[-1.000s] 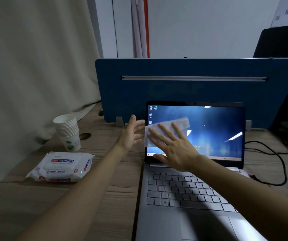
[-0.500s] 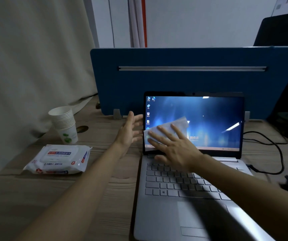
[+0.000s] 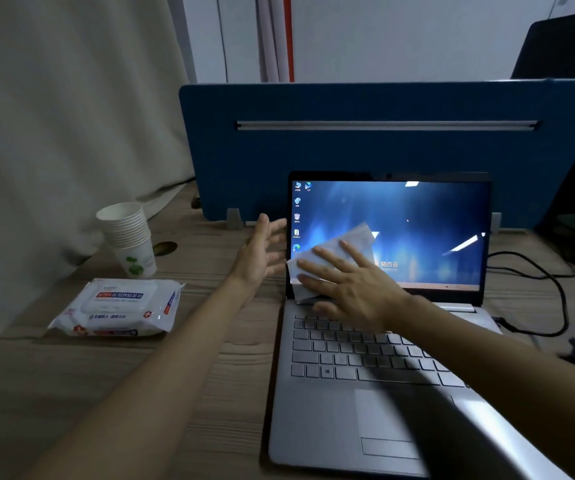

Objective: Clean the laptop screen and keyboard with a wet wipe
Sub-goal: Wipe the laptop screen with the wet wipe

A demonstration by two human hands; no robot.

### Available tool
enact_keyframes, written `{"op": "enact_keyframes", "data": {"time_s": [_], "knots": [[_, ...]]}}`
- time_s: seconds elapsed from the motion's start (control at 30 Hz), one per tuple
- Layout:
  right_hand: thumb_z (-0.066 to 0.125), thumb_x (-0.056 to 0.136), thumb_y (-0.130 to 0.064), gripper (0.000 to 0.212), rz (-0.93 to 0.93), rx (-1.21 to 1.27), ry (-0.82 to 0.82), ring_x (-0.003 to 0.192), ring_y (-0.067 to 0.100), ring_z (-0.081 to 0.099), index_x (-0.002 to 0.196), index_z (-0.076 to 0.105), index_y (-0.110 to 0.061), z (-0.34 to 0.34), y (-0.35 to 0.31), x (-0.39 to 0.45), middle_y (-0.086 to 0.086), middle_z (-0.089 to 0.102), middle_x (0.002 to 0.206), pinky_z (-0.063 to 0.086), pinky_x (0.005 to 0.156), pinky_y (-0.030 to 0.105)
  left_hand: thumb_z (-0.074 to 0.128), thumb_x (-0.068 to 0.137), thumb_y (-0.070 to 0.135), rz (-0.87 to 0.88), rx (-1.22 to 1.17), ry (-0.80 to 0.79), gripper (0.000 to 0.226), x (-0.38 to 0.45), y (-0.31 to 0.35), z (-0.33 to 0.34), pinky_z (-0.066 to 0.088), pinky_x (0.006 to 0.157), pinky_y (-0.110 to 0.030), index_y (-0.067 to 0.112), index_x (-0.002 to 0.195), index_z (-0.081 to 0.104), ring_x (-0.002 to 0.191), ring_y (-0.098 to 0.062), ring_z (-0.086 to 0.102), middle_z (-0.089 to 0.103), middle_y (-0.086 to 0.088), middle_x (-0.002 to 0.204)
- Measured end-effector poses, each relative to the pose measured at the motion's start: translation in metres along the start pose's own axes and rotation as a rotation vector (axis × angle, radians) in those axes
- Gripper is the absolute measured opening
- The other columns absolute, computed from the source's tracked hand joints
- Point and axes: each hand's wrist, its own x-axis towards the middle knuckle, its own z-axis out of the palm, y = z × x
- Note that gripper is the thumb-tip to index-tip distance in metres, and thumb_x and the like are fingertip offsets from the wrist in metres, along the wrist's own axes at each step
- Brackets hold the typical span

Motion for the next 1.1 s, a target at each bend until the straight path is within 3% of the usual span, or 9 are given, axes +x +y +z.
{"op": "enact_keyframes", "data": {"time_s": [0.2, 0.4, 0.63, 0.8, 0.93, 1.1], "knots": [[0.013, 0.095, -0.062, 0.067, 0.156, 0.058, 0.053, 0.152, 0.020, -0.004, 0.154, 0.019, -0.032, -0.017, 0.009, 0.012, -0.012, 0.004, 0.163, -0.005, 0.121, 0.052, 0.021, 0.095, 0.064, -0.001, -0.017, 0.008, 0.057, -0.001, -0.002, 0.002, 0.051, 0.082, -0.031, 0.034, 0.130, 0.054, 0.107, -0.015, 0.063, 0.057, 0.005, 0.131], [0.013, 0.096, -0.062, 0.065, -0.018, 0.032, -0.035, 0.151, 0.020, -0.006, 0.153, 0.023, -0.033, -0.002, -0.014, -0.005, -0.012, 0.005, 0.164, -0.004, 0.120, 0.053, 0.021, 0.094, 0.065, -0.025, -0.002, 0.013, 0.048, -0.003, -0.001, 0.002, 0.051, 0.075, -0.028, 0.044, 0.118, 0.056, 0.097, -0.007, 0.065, 0.058, 0.015, 0.115], [0.012, 0.096, -0.061, 0.065, 0.172, 0.070, 0.048, 0.151, 0.018, -0.006, 0.154, 0.018, -0.033, -0.022, 0.013, 0.008, -0.014, 0.002, 0.163, -0.005, 0.121, 0.051, 0.021, 0.094, 0.066, -0.018, 0.020, 0.009, 0.045, -0.006, 0.001, 0.005, 0.049, 0.077, -0.029, 0.046, 0.117, 0.056, 0.101, -0.009, 0.062, 0.057, 0.017, 0.113], [0.009, 0.094, -0.063, 0.069, 0.055, 0.069, -0.016, 0.151, 0.019, -0.006, 0.152, 0.027, -0.031, -0.007, -0.007, 0.000, -0.011, 0.005, 0.164, -0.005, 0.120, 0.054, 0.022, 0.093, 0.067, -0.013, 0.032, 0.017, 0.044, -0.007, 0.002, 0.005, 0.050, 0.075, -0.027, 0.048, 0.113, 0.057, 0.095, -0.005, 0.066, 0.059, 0.021, 0.109], [0.015, 0.098, -0.061, 0.063, -0.016, 0.030, -0.037, 0.151, 0.019, -0.001, 0.151, 0.031, -0.032, -0.001, 0.005, -0.015, -0.011, 0.010, 0.163, -0.002, 0.121, 0.052, 0.022, 0.094, 0.065, -0.018, 0.038, 0.029, 0.050, -0.006, 0.003, 0.005, 0.048, 0.078, -0.029, 0.041, 0.123, 0.055, 0.100, -0.009, 0.062, 0.058, 0.018, 0.112], [0.009, 0.095, -0.062, 0.067, 0.173, 0.058, 0.068, 0.151, 0.018, 0.000, 0.153, 0.023, -0.033, -0.027, 0.036, 0.002, -0.012, 0.006, 0.163, -0.003, 0.121, 0.049, 0.020, 0.096, 0.062, -0.012, 0.041, 0.040, 0.056, -0.006, 0.004, 0.008, 0.048, 0.077, -0.028, 0.033, 0.134, 0.050, 0.099, -0.009, 0.060, 0.055, 0.018, 0.111]]}}
